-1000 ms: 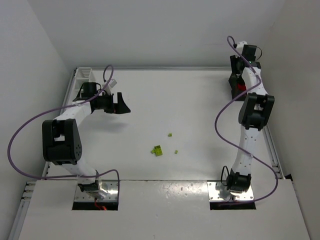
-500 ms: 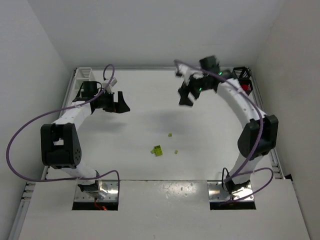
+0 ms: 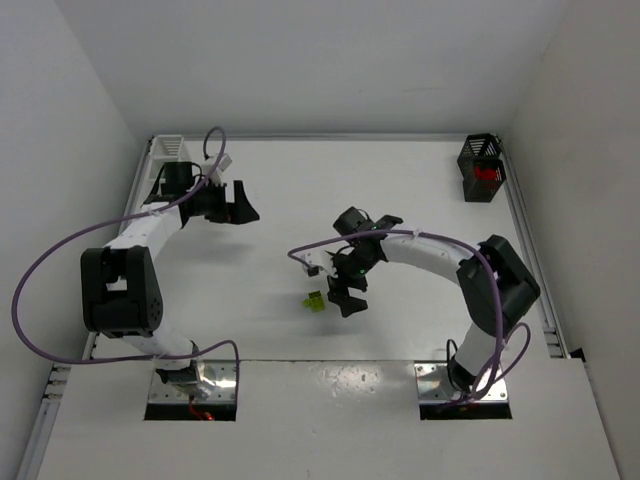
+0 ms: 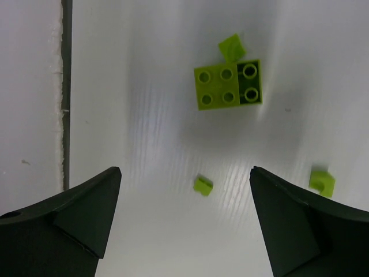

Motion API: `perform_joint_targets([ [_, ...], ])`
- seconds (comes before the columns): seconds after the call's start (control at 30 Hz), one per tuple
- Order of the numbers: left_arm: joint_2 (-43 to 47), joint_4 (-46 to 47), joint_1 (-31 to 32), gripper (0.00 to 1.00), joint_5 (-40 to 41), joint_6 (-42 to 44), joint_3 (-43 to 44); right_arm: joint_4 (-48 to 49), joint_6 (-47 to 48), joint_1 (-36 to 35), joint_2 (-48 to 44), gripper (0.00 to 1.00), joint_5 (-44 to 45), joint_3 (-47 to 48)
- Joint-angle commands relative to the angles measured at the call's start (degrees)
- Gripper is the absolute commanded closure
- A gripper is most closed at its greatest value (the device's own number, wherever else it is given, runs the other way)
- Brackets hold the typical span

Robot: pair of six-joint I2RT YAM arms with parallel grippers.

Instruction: Sort the legos into containers by color

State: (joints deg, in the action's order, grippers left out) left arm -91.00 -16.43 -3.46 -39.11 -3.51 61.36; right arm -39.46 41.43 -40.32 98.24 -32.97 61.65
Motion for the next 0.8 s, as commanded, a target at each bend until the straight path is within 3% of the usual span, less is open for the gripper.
perform_joint_targets([
  [0.0, 0.3, 2.1, -1.1, 0.0, -1.6, -0.6, 0.9, 5.3, 3.3, -3.9, 2.1, 0.06, 0.1, 2.5],
  [0.2, 0.9, 2.1, -2.2, 0.0, -1.6, 1.0, -0.7, 8.8, 2.8, -7.1, 6.7, 0.0, 4.7, 4.5],
  [0.43, 0.9, 2.1, -3.7, 0.0, -2.7, 1.0, -1.2, 13.0, 0.3, -9.5, 9.1, 0.0, 10.8, 5.6],
  [0.77, 0.4, 2.1, -4.3, 0.0, -3.3, 1.5, -1.2, 14.3, -0.2, -11.2, 10.1, 0.0, 12.1, 5.6],
])
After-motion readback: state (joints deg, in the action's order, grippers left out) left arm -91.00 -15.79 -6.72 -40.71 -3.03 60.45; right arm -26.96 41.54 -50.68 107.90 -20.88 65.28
